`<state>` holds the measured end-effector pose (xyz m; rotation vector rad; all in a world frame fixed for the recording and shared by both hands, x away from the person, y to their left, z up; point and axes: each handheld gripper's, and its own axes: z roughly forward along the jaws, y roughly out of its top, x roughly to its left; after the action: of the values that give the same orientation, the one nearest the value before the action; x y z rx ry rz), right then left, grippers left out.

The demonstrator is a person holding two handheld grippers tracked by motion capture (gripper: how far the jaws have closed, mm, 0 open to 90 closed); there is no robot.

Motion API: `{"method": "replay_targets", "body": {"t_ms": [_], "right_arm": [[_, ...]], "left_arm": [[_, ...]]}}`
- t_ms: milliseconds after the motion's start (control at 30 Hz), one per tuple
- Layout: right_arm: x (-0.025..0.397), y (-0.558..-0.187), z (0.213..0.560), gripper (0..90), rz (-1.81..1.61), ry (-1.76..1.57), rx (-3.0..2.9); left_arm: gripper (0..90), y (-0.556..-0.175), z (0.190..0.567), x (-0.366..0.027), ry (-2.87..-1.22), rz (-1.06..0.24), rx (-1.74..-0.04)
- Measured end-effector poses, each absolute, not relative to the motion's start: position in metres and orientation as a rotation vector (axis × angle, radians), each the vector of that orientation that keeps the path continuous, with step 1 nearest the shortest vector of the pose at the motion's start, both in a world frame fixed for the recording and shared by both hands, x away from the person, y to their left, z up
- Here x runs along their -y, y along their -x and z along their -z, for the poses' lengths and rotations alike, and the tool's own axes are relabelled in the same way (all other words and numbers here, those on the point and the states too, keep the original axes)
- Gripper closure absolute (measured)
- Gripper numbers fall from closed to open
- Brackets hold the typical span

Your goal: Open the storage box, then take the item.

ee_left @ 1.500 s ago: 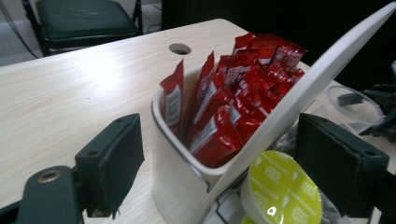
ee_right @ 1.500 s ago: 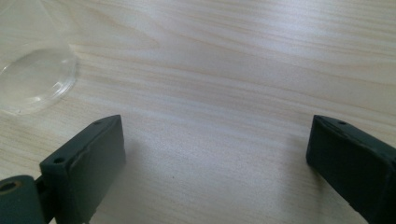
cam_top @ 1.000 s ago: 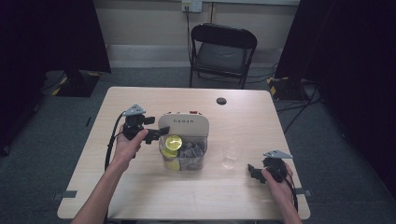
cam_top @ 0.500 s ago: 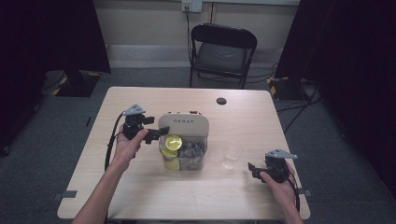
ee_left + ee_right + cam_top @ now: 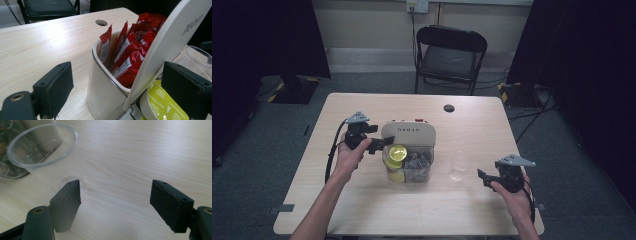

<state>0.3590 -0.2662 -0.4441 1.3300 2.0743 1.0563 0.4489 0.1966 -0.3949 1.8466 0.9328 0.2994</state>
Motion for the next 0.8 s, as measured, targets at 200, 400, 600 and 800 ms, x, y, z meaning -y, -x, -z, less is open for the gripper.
{"method": "replay_targets", "body": {"t_ms": [200, 400, 600, 800], "right_arm": [[0.264, -0.356, 0.431, 24.6, -1.089, -1.312, -2.057], [0.26, -0.353, 0.415, 25.3, -1.145, -1.283, -2.04], [0.243, -0.355, 0.403, 25.9, -1.188, -1.222, -2.069], [0.22, -0.359, 0.395, 26.8, -1.212, -1.149, -2.107]], "left_arm": [[9.7, -0.45, 0.395, -0.195, -1.848, -0.288, -0.932], [9.6, -0.451, 0.395, -0.194, -1.855, -0.28, -0.926], [10.0, -0.451, 0.395, -0.194, -1.857, -0.282, -0.928], [9.9, -0.451, 0.394, -0.194, -1.864, -0.286, -0.924]]}}
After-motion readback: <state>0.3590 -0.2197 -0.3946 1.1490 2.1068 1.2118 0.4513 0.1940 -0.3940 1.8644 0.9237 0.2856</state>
